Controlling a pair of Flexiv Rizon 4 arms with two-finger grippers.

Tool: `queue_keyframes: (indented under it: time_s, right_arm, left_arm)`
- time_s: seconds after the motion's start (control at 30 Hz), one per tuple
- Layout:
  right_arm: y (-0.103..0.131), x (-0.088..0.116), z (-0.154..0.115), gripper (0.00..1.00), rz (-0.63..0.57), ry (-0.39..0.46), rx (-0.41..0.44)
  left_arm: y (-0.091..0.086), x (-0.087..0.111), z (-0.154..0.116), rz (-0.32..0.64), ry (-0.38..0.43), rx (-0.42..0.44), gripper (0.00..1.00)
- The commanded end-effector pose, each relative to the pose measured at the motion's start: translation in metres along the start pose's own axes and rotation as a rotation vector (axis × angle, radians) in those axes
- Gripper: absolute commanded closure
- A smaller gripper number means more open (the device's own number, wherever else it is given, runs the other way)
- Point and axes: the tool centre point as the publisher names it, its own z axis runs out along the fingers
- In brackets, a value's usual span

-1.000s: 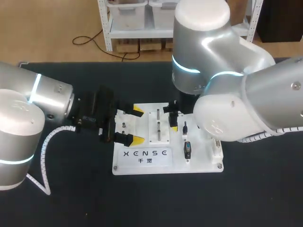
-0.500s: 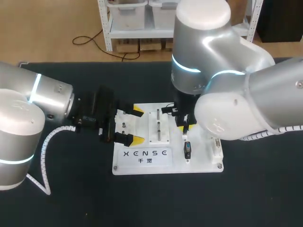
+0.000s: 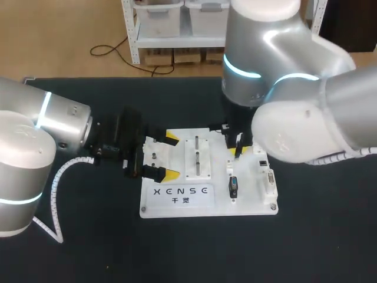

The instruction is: Insert the Ethernet cable into its matching sockets.

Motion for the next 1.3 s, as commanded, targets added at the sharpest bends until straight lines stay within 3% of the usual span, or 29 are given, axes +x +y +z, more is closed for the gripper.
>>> queue_keyframes:
  time_s: [0.03,0.5,1.3]
  right_arm:
    - [-0.013,0.003,-0.01,1.0,0.01,-0.003,-0.004]
    - [-0.053,0.011,-0.002,1.0,0.064,0.036,0.036]
    - [-0.059,0.011,0.012,1.0,0.042,0.026,0.058]
  left_arm:
    - [-0.001,0.002,0.0,0.003,-0.006,-0.003,0.0]
    - [-0.001,0.002,0.0,0.003,-0.006,-0.003,0.0]
    - [-0.001,0.002,0.0,0.003,-0.006,-0.003,0.0]
